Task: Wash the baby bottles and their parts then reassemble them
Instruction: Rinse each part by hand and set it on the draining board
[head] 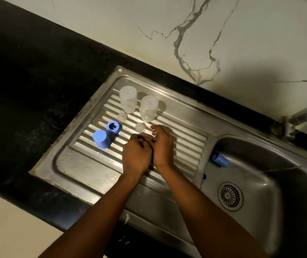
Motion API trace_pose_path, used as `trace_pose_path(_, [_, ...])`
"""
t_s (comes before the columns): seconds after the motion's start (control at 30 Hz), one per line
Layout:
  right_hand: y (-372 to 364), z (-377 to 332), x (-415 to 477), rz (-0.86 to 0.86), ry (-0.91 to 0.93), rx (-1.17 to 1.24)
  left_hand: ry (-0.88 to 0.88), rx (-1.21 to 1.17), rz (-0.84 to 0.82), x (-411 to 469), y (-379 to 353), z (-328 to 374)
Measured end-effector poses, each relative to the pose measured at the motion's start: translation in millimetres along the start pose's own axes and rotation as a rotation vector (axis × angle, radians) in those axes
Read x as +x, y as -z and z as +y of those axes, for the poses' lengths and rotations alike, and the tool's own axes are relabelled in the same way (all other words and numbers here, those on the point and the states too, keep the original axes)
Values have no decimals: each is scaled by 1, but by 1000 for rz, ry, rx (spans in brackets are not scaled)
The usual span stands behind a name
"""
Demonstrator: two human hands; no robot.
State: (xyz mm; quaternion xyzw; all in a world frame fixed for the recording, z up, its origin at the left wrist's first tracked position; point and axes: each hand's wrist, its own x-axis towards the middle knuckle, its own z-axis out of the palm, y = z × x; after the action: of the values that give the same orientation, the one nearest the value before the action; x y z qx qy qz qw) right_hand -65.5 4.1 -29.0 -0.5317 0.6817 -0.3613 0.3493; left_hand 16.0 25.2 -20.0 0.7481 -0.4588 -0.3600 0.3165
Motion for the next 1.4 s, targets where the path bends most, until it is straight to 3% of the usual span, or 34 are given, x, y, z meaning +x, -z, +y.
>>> trace_pose_path(0.1, [38, 21, -12, 83, 67, -54, -134, 16, -14, -27, -23, 16])
trace_pose_path(0.17, [69, 48, -17, 149, 187, -122, -222, 5, -96, -47, -48, 30])
trace_pose_path(0.23, [102, 80, -24, 178, 190, -157, -300, 7, -202, -68, -75, 42])
trace_pose_path(0.3, [137, 121, -27, 221, 127, -187, -365, 18, -304, -88, -109, 53])
trace_pose_path(0.4, [178, 169, -28, 278, -123, -181, -372, 103, -438, -116, -156, 64])
trace_pose_path(0.47, [189, 209, -24, 79, -205, -292, -316, 192, -502, -134, -179, 67])
trace_pose_path(0.6, [170, 266, -20, -415, -145, -457, -235, 373, -487, -158, -200, 47])
trace_pose_path(0.77, [161, 279, -22, -394, -239, -224, -163, 392, -438, -175, -202, 31])
trace_pose_path(0.93, [228, 265, -33, 5, -569, 586, -147, 379, -406, -186, -228, 49])
trace_pose_path(1.0, [259, 274, -35, 34, -573, 731, -179, 321, -441, -189, -251, 59])
trace_pose_path(1.17, [311, 284, -17, -1, -506, 814, -150, 101, -424, -189, -305, 92])
trace_pose_path(1.27, [327, 284, -9, -59, -438, 775, -92, -76, -374, -178, -322, 104])
trace_pose_path(1.4, [338, 288, -14, -124, -337, 606, -137, -169, -467, -164, -334, 106])
